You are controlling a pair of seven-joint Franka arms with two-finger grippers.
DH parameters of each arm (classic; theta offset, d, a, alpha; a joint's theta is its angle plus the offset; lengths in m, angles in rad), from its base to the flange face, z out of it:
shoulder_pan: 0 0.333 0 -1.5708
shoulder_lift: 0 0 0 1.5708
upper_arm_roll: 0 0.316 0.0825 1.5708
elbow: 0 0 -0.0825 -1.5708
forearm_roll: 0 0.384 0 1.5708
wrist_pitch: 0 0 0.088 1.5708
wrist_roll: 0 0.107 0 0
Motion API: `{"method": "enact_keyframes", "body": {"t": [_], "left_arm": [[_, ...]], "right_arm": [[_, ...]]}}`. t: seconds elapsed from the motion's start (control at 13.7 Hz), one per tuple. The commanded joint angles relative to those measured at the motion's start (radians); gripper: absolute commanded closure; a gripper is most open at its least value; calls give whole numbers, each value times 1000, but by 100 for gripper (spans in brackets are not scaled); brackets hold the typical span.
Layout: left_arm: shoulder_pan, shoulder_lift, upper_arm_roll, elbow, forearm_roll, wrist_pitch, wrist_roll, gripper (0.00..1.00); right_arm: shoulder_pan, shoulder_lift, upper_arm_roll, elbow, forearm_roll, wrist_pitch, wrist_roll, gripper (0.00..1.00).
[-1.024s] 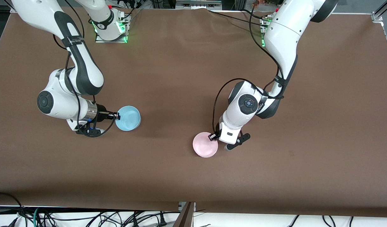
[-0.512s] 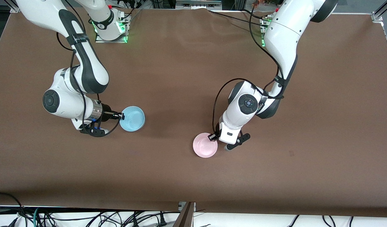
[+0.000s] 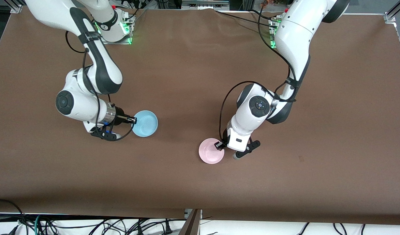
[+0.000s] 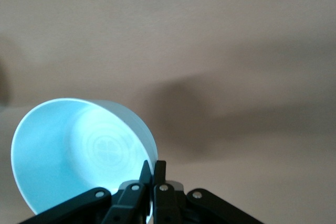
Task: Stack pink and blue bowls on white bowl
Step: 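Lift the blue bowl with the right gripper while the left gripper withdraws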
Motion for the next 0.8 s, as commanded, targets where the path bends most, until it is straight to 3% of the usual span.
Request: {"method": "enact_keyframes", "body": {"t": [0.0, 0.22, 0.51, 0.73], "left_arm": [[9, -19, 10, 75, -35, -134, 6, 82], [38, -22, 4, 153, -36, -276, 7, 83], [98, -67, 4, 286, -56, -522, 16, 84], [141, -140, 6, 296, -55, -620, 35, 84]], "right_arm": [[36, 23, -3, 31, 15, 27, 69, 100], [114, 58, -3, 57, 15, 121, 221, 100], [247, 196, -5, 251, 5, 185, 500, 100], [306, 290, -8, 353, 0, 292, 596, 100]]}}
